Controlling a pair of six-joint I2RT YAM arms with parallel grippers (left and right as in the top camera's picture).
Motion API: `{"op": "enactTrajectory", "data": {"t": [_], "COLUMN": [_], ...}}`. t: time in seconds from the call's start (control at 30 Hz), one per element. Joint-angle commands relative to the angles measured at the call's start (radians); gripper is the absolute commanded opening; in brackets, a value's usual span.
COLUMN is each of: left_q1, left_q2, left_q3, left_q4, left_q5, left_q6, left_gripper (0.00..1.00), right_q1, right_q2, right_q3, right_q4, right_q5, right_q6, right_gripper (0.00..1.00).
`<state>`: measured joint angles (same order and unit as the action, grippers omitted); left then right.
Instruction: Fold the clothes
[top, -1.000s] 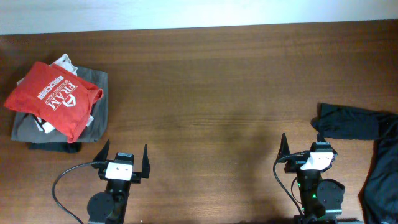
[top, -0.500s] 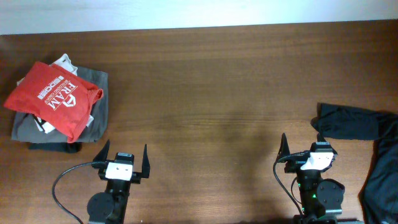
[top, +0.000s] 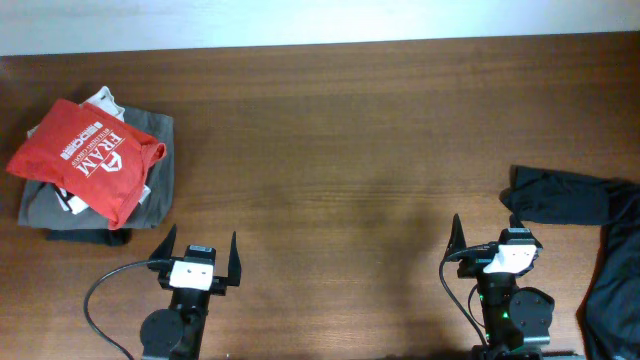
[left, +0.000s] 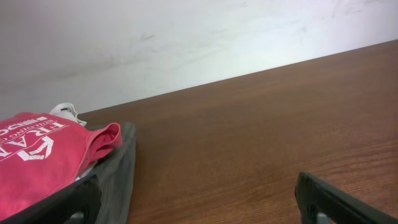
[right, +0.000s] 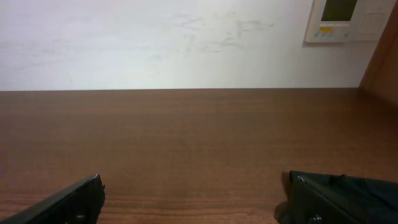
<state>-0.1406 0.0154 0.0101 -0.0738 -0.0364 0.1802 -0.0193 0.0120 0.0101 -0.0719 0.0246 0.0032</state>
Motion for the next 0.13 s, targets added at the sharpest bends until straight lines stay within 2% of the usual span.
{"op": "enactTrajectory", "data": {"t": [0.0, 0.1], "left_q1": [0.005, 0.005], "left_q2": [-0.010, -0.010], "left_q3": [-0.001, -0.001], "left_q4": [-0.008, -0.008], "left_q5": [0.017, 0.017], "left_q6": [0.016, 0.016], "left_gripper": [0.99, 0.99], "right_q1": [-0.008, -0.008], "right_q2": [-0.006, -0.006], "right_q3": [-0.005, -0.005], "right_q4": [-0.009, -0.009], "right_q5": [-0.006, -0.006], "right_q6": [0.004, 0.004], "right_gripper": [0.99, 0.99]}}
